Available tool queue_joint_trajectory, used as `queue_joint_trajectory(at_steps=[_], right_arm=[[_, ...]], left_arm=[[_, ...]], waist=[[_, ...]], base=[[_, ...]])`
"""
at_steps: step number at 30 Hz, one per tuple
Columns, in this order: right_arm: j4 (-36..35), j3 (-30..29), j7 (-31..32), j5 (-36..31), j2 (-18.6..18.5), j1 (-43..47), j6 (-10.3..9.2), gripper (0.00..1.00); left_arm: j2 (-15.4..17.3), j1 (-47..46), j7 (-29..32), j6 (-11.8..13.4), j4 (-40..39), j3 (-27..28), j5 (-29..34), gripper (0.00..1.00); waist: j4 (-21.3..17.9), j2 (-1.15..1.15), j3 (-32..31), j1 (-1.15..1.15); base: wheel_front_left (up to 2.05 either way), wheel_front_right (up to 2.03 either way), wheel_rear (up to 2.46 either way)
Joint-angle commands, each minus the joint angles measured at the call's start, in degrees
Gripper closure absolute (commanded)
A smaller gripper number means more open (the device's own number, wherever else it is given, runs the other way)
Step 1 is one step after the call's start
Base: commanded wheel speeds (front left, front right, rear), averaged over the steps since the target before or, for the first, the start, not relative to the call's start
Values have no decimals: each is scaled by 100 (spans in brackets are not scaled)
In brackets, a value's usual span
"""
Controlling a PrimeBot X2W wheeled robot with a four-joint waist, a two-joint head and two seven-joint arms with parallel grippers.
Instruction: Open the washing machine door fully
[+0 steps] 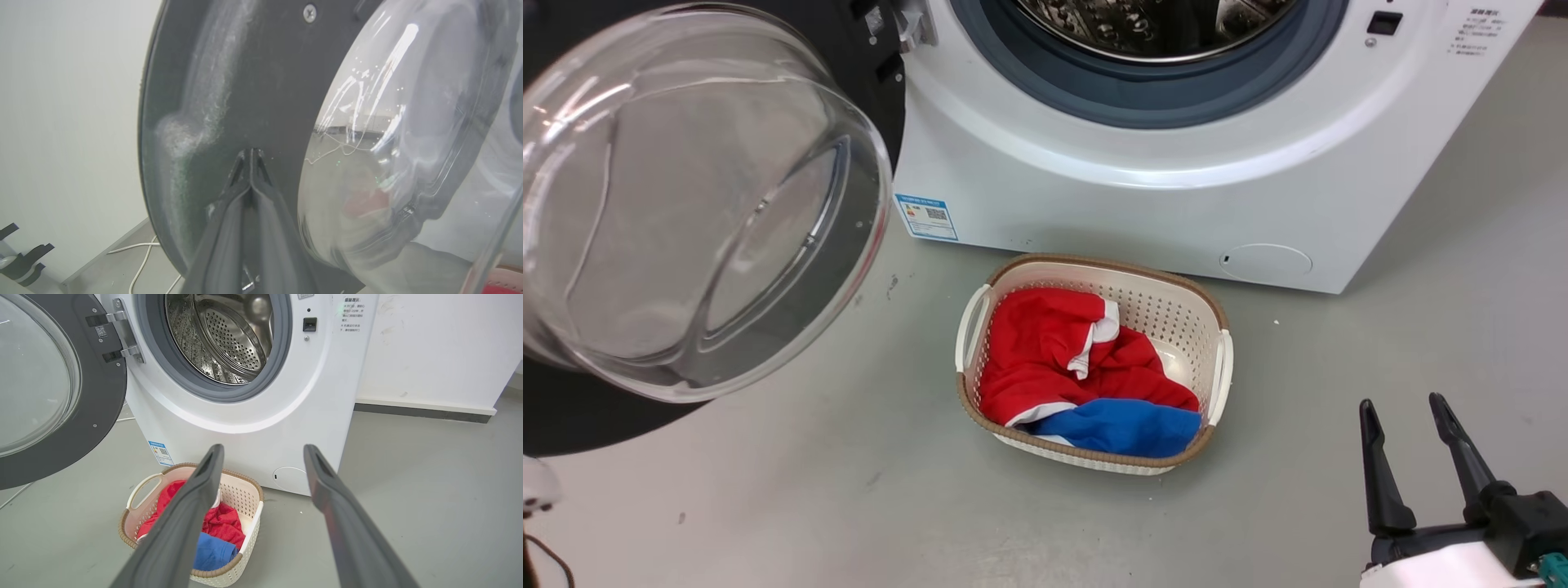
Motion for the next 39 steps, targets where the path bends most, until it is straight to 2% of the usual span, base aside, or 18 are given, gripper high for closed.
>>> queue_joint_trajectory(at_steps=[1, 15, 26, 31, 39], right_arm=[[-21, -13, -13, -26, 7, -112, -1, 0], [-1, -30, -13, -33, 6, -264, -1, 0], [36, -33, -12, 17, 7, -231, -1, 0], [75, -7, -13, 82, 7, -169, -1, 0], [77, -27, -12, 220, 6, -32, -1, 0]], left_arm=[[129, -205, -11, -18, 134, 91, -20, 100], [420, -828, -8, -179, 1231, 276, 91, 100], [470, -908, -10, -291, 1550, 436, 230, 100], [406, -652, -13, -352, 1235, 530, 321, 100], [-52, 87, -13, -466, -180, 619, 487, 100]], waist=[[-63, 0, 75, 0], [-202, 0, 231, 0], [-259, 0, 134, 0], [-314, 0, -40, 0], [-445, 0, -458, 0]], base=[[0, 0, 0], [0, 0, 0], [0, 0, 0], [0, 0, 0], [0, 0, 0]])
